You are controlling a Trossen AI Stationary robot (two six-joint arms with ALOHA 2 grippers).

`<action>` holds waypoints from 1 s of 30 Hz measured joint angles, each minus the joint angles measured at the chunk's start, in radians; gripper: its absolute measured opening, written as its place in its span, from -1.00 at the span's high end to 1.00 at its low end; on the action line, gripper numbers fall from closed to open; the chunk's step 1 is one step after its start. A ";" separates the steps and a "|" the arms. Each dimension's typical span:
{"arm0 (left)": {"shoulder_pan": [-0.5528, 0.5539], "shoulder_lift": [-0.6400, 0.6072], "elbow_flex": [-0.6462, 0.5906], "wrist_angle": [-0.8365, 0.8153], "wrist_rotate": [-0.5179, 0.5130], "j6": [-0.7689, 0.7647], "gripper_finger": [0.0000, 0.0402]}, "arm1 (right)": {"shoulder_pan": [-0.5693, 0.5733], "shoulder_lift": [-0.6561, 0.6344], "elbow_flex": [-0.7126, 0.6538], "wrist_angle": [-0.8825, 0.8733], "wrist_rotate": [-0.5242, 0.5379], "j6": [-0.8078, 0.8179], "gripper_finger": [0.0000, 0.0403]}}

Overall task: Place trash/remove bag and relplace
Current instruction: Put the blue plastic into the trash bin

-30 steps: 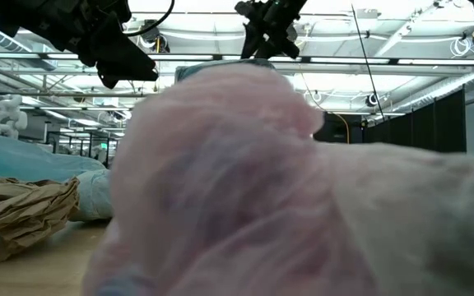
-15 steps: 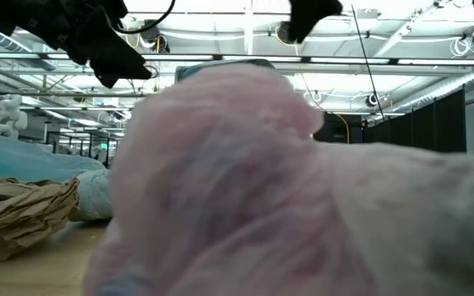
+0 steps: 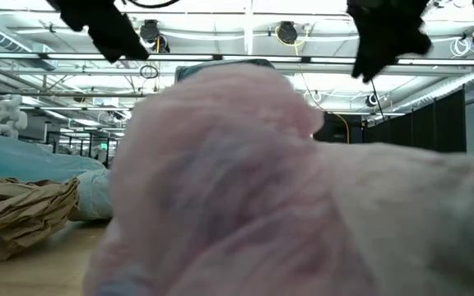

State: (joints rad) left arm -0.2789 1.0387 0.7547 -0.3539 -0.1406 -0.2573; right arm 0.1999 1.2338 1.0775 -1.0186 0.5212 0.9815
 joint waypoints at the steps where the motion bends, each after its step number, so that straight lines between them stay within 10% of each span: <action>1: -0.011 0.026 0.025 -0.018 0.000 0.000 0.22 | 0.027 -0.014 -0.054 0.056 -0.002 0.038 0.21; 12: -0.145 0.323 0.177 -0.085 0.003 0.010 0.22 | 0.275 0.033 -0.444 0.699 0.067 0.274 0.21; 30: -0.208 0.728 0.350 -0.080 0.103 0.000 0.22 | 0.404 0.191 -0.460 0.979 0.163 0.290 0.21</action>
State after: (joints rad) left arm -0.4870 1.7666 1.1045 -0.4339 -0.0376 -0.2572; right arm 0.6044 1.4250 0.6178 -0.0400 0.6837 1.2716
